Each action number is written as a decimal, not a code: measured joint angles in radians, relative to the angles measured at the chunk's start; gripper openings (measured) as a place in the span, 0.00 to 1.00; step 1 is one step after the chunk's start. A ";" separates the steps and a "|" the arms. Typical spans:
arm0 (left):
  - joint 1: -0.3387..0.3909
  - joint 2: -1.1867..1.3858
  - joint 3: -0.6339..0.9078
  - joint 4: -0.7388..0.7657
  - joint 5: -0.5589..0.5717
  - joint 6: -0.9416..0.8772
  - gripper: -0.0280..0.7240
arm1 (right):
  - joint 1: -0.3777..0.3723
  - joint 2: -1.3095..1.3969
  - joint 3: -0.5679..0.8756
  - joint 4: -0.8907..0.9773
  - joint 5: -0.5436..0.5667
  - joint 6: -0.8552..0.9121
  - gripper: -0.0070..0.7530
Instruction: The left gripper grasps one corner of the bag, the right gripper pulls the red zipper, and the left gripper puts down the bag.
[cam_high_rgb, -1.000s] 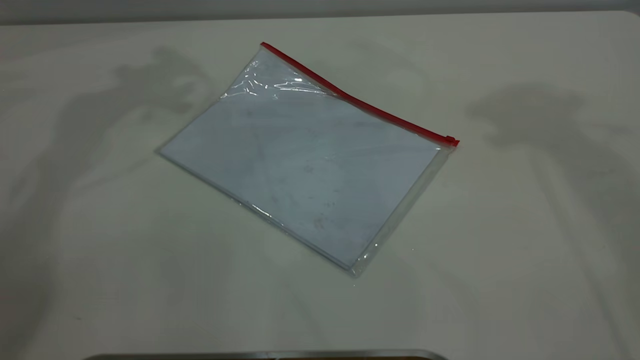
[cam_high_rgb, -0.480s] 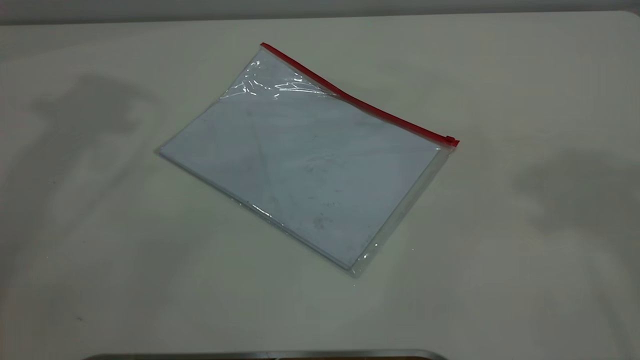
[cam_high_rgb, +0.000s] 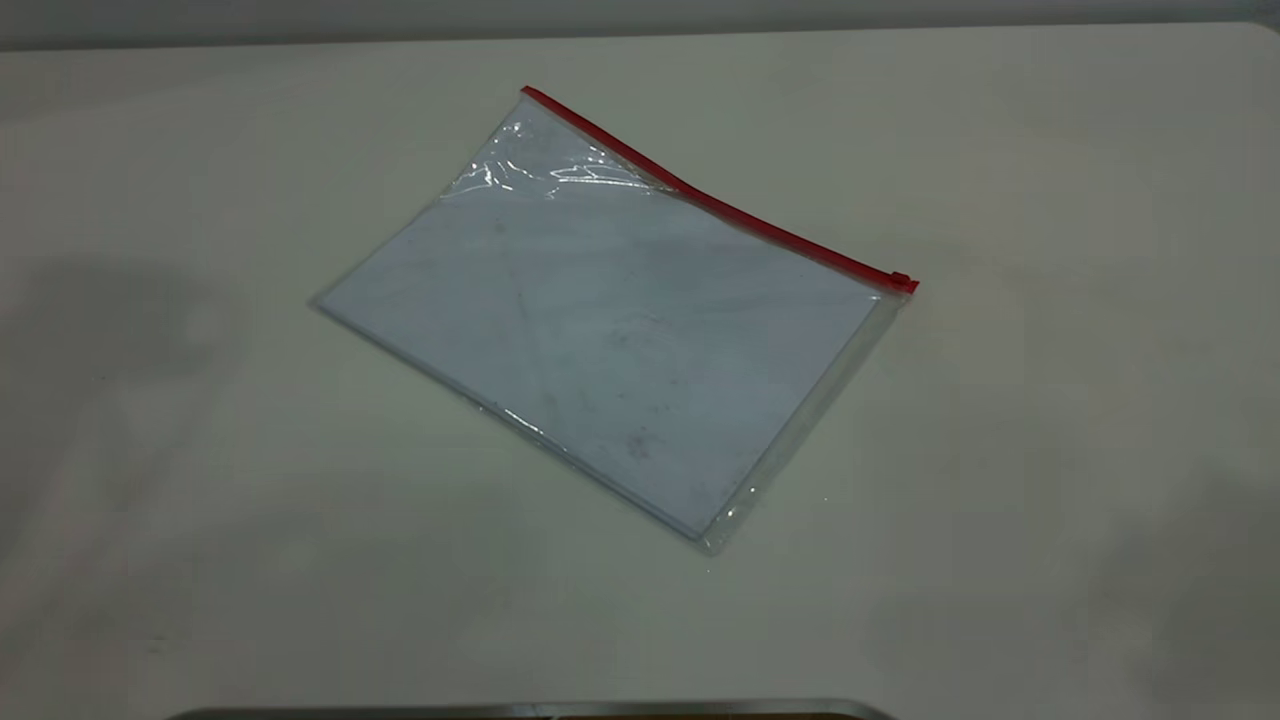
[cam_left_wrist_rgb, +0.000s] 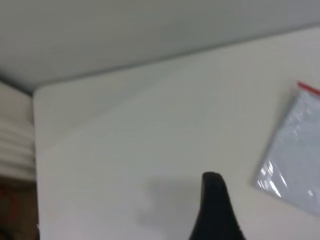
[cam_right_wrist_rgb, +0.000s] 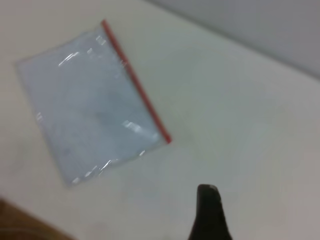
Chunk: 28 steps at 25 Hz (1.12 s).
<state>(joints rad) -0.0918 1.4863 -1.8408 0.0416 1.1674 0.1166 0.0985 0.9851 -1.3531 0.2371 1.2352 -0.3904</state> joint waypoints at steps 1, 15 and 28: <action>0.000 -0.052 0.061 -0.001 0.000 -0.004 0.82 | 0.000 -0.055 0.057 0.014 0.000 0.000 0.78; 0.000 -0.690 0.773 -0.002 0.000 -0.022 0.82 | 0.000 -0.730 0.620 0.056 -0.026 0.023 0.78; 0.000 -1.111 1.086 -0.065 0.000 -0.031 0.82 | 0.000 -0.938 0.862 0.011 -0.086 0.043 0.78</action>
<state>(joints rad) -0.0918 0.3758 -0.7553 -0.0237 1.1674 0.0856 0.0985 0.0472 -0.4913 0.2484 1.1487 -0.3479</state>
